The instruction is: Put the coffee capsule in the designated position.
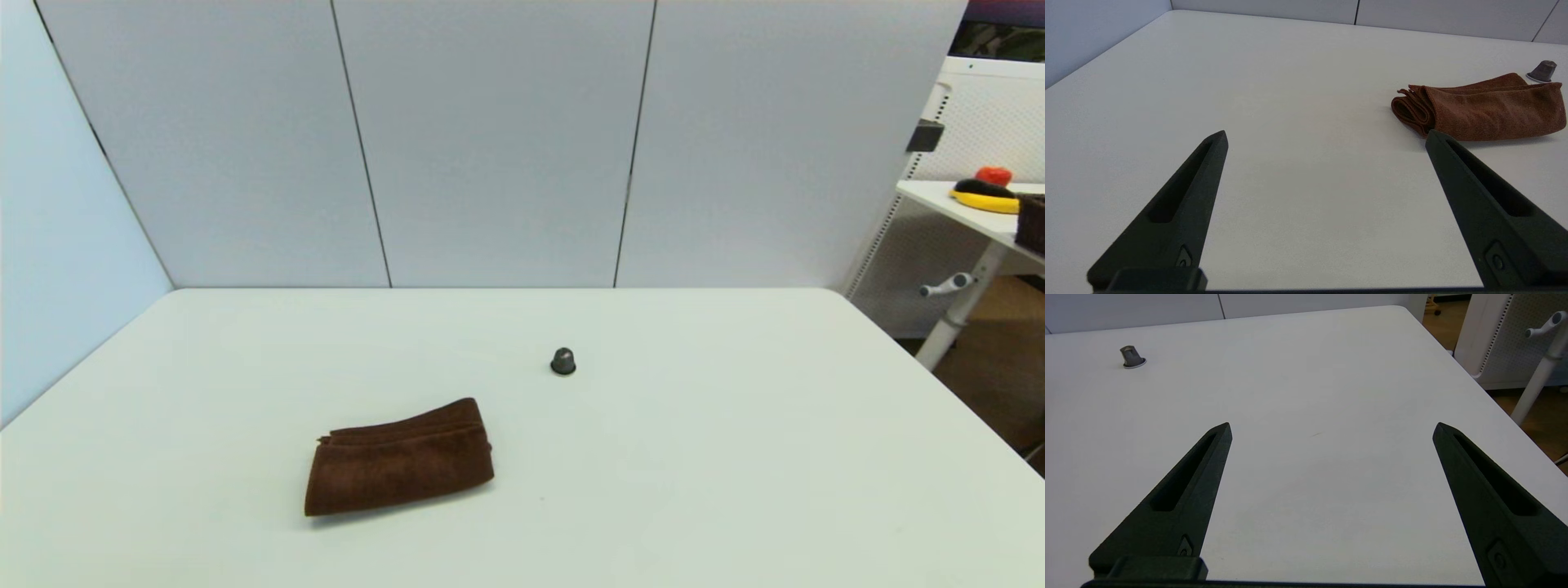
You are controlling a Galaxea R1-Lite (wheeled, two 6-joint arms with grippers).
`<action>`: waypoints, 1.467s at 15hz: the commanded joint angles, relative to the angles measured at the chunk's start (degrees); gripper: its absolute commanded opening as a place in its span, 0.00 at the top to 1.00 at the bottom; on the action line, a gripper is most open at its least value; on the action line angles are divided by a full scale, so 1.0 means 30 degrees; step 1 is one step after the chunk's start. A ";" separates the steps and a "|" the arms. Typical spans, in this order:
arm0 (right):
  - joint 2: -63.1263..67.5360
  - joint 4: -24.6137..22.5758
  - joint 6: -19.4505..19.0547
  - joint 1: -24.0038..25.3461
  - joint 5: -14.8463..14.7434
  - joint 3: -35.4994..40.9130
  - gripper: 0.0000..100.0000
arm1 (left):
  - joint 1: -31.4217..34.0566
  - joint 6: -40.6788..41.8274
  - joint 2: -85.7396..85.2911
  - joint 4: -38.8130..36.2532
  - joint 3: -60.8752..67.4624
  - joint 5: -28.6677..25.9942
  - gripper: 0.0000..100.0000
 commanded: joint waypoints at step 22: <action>0.0024 0.0026 0.0106 0.0002 -0.0018 -0.0005 0.00 | 0.0003 -0.0362 0.1406 0.0255 -0.0586 0.0002 0.00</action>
